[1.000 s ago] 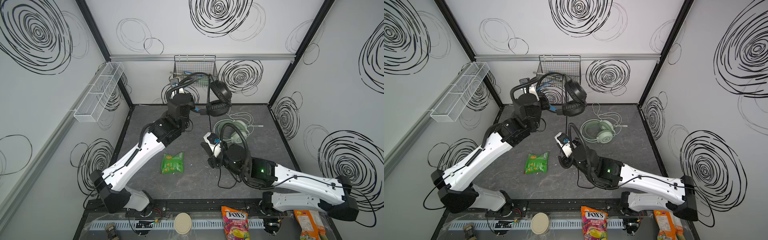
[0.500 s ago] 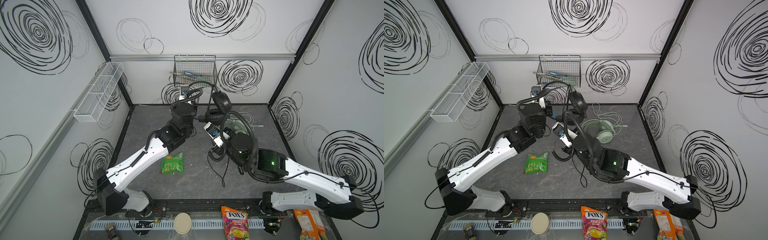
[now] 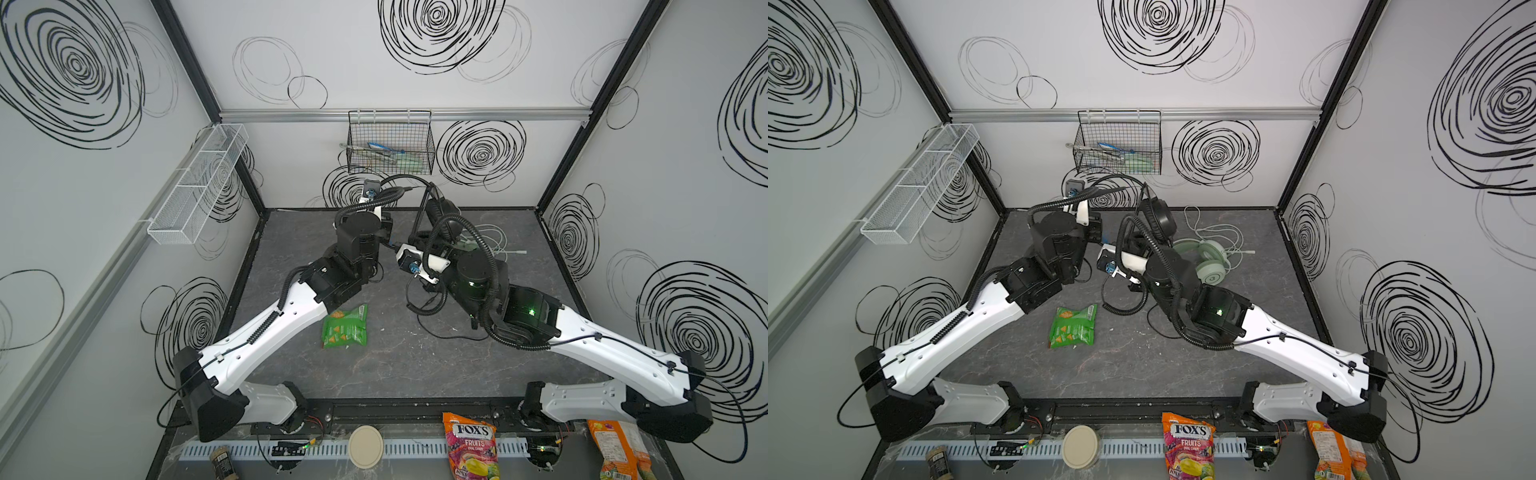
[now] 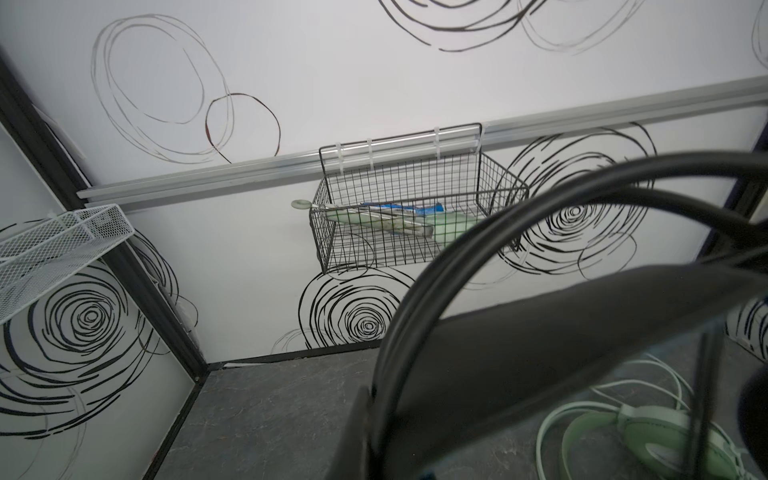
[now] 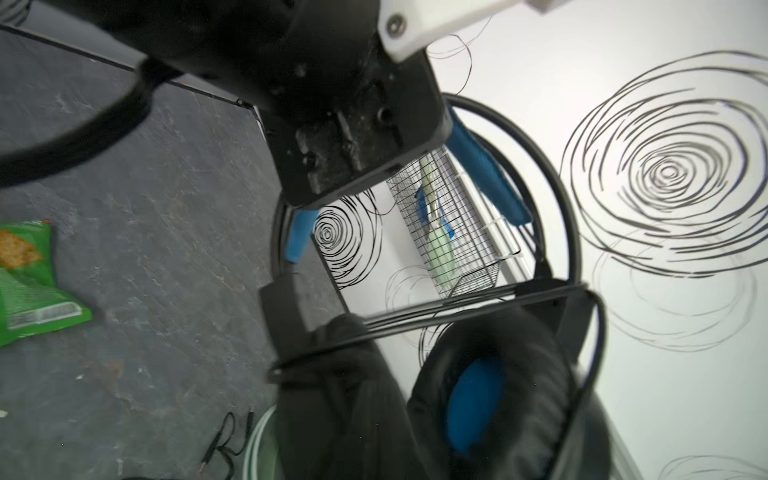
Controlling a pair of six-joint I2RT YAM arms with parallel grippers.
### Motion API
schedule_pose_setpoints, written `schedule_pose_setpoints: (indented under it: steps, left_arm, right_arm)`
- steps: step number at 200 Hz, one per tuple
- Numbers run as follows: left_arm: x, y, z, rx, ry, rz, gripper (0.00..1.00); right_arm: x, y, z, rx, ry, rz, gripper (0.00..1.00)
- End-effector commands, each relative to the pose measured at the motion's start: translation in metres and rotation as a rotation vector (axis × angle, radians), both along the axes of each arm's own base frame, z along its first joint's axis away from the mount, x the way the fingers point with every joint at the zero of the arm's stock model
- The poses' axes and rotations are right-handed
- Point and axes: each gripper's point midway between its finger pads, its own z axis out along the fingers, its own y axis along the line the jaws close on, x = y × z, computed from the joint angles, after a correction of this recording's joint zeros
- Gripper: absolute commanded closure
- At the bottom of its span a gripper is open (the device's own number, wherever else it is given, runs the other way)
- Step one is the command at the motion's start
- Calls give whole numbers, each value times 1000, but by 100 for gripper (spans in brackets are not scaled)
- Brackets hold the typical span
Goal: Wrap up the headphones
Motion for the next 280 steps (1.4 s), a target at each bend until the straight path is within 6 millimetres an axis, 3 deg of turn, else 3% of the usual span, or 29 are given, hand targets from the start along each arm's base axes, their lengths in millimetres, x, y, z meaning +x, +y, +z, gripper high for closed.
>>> schedule_pose_setpoints:
  steps: [1,32,58,100,170,209,240,280]
  left_arm:
    - [-2,-5,0,62,30,-39,100]
    - [-6,-17,-5,63,56,-134,100]
    - [-12,-25,-2,50,63,-213,100]
    - [-24,-23,-5,72,65,-290,100]
    - [-46,-35,4,41,48,-489,100]
    - [-52,-31,10,-18,46,-532,100]
    - [-56,-25,14,-30,43,-527,100]
    - [-67,-25,34,-94,11,-560,100]
  right_arm:
    - [9,-13,35,-4,-142,-63,93]
    - [13,-21,42,1,-164,-86,91]
    - [26,-39,43,-1,-166,-135,92]
    - [42,-75,74,122,-180,-211,89]
    - [46,-78,79,153,-200,-223,83]
    - [51,-94,88,183,-228,-264,82]
    - [57,-120,103,318,-210,-312,73]
    - [75,-140,106,460,-161,-333,73]
